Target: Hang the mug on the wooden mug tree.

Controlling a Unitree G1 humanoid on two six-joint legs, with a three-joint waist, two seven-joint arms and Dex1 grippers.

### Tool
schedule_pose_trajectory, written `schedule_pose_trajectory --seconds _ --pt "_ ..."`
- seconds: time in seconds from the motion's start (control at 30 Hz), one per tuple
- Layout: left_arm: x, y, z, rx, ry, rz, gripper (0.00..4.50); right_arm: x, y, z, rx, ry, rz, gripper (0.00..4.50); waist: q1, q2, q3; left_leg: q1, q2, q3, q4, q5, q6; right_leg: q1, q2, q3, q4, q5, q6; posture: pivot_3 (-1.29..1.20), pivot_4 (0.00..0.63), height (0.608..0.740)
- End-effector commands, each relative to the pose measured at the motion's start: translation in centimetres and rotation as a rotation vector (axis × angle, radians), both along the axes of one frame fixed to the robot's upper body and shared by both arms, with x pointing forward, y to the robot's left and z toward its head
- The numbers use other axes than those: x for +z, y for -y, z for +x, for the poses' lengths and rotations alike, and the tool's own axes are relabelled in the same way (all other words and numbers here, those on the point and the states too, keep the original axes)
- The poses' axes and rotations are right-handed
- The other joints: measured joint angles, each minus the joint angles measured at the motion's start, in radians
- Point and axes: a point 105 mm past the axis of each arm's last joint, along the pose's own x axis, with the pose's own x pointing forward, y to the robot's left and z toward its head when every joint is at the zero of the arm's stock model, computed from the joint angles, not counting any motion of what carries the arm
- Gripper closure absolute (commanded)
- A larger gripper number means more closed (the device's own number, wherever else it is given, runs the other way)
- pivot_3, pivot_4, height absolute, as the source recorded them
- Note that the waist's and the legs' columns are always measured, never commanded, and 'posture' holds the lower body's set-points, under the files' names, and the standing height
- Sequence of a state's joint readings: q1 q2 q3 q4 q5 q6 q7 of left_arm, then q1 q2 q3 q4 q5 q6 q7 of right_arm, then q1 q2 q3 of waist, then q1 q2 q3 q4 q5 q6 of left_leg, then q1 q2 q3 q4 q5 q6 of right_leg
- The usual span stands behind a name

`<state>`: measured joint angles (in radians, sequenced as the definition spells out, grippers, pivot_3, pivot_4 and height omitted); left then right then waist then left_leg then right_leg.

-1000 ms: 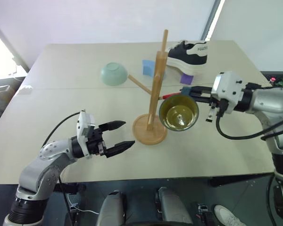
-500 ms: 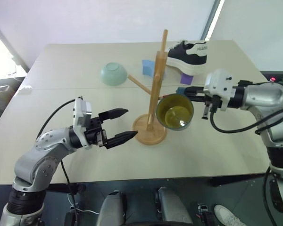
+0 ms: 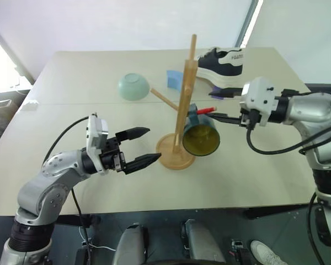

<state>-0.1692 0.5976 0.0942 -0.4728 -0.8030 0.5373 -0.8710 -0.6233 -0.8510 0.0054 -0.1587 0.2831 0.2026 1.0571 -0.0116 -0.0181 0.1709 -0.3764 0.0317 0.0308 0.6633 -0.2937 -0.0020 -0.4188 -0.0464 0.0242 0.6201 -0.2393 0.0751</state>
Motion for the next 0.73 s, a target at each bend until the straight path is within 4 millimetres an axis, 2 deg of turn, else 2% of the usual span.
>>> schedule_pose_trajectory --seconds 0.03,0.13,0.2,0.27,0.37,0.5,0.63,0.73 --pt "-0.4 -1.1 0.9 0.096 0.015 0.003 0.00 2.3 2.7 -0.8 -0.094 0.057 0.093 2.01 0.003 0.000 0.000 0.000 0.000 0.000 0.000 0.000 0.000 0.000 0.000 0.000 0.000 0.000 0.000 0.00 0.150 0.740" --pt "-2.6 -3.3 2.9 0.295 -0.010 0.048 0.00 1.1 6.1 -0.6 -0.226 -0.016 0.331 2.01 0.004 -0.001 -0.001 0.000 0.000 -0.001 0.000 0.000 0.000 0.001 0.000 0.000 -0.002 0.000 0.000 0.00 0.150 0.740" --pt "-3.9 -4.6 3.9 0.421 0.003 0.076 0.00 -1.3 8.0 -0.5 -0.317 -0.081 0.447 2.01 0.002 -0.002 -0.001 0.001 0.000 -0.001 0.000 0.000 0.000 0.004 0.000 -0.001 -0.003 0.000 0.000 0.00 0.150 0.740" --pt "-5.2 -5.6 4.7 0.518 -0.021 0.082 0.00 -4.5 8.9 -0.5 -0.402 -0.137 0.540 2.01 0.001 -0.002 -0.001 0.002 0.000 -0.001 0.000 0.000 0.000 0.005 -0.001 -0.001 -0.003 0.000 0.000 0.00 0.150 0.740" --pt "-6.5 -7.1 5.8 0.677 -0.010 0.102 0.00 -8.2 9.1 -0.7 -0.501 -0.187 0.646 2.01 -0.002 -0.001 -0.001 0.003 0.000 -0.001 0.000 0.000 0.000 0.004 0.000 0.000 -0.001 0.000 0.000 0.00 0.150 0.740" --pt "-7.6 -8.3 6.4 0.783 -0.018 0.088 0.00 -11.1 9.0 -0.7 -0.586 -0.213 0.746 2.01 -0.005 0.000 0.000 0.003 0.001 0.000 0.000 0.000 0.000 0.003 -0.001 0.000 0.001 0.000 0.000 0.00 0.150 0.740" --pt "-8.5 -8.7 6.4 0.812 -0.038 0.091 0.00 -12.7 8.8 -0.7 -0.621 -0.223 0.774 2.01 -0.002 0.000 -0.001 0.003 0.001 0.000 0.000 0.000 0.000 0.003 0.000 0.000 0.001 0.000 0.000 0.00 0.150 0.740" --pt "-8.7 -8.9 6.4 0.822 -0.042 0.087 0.00 -13.1 8.7 -0.7 -0.628 -0.225 0.784 2.01 -0.001 0.000 -0.001 0.002 0.001 -0.001 0.000 0.000 0.000 0.003 -0.001 0.000 0.001 0.000 0.000 0.00 0.150 0.740"
